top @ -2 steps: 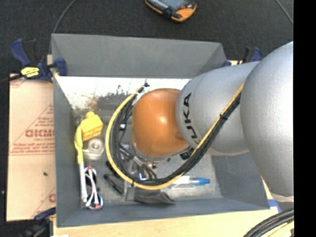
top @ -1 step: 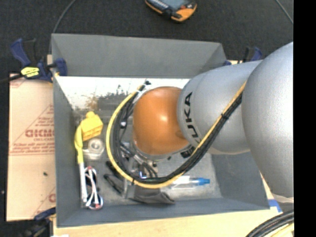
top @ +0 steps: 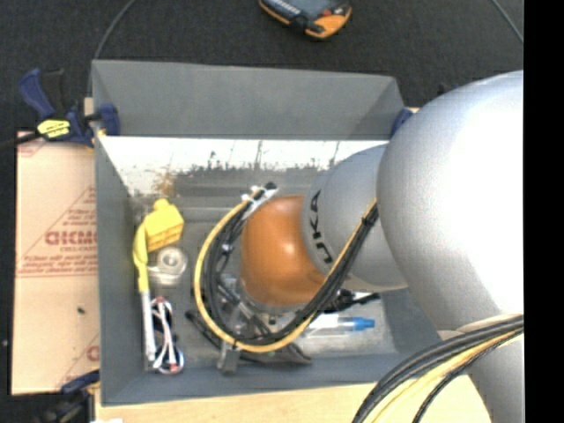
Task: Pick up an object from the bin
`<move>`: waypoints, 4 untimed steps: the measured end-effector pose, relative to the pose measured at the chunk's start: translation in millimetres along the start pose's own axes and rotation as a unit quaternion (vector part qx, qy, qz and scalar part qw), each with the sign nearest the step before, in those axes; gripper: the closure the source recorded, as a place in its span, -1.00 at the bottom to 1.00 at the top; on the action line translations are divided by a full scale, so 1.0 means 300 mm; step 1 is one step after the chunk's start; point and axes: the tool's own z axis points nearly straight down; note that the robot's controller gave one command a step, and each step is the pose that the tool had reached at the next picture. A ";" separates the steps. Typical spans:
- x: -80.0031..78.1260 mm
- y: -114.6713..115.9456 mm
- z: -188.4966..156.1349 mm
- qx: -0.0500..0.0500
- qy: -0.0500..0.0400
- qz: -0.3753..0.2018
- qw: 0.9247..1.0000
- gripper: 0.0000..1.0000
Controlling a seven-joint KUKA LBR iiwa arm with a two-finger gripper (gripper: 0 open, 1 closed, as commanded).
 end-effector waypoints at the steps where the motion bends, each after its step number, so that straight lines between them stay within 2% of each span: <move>1: 0.006 -0.018 -0.247 0.000 0.002 0.000 1.000 -1.00; 2: 0.006 -0.094 -0.090 0.001 0.002 0.110 0.994 -1.00; 3: -0.006 -0.065 0.003 0.001 0.002 0.112 0.994 -1.00; 4: -0.008 -0.069 0.002 -0.001 0.001 0.145 0.989 1.00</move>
Offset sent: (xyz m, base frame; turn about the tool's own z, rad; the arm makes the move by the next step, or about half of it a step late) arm -0.0044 -0.0266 0.0286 0.2222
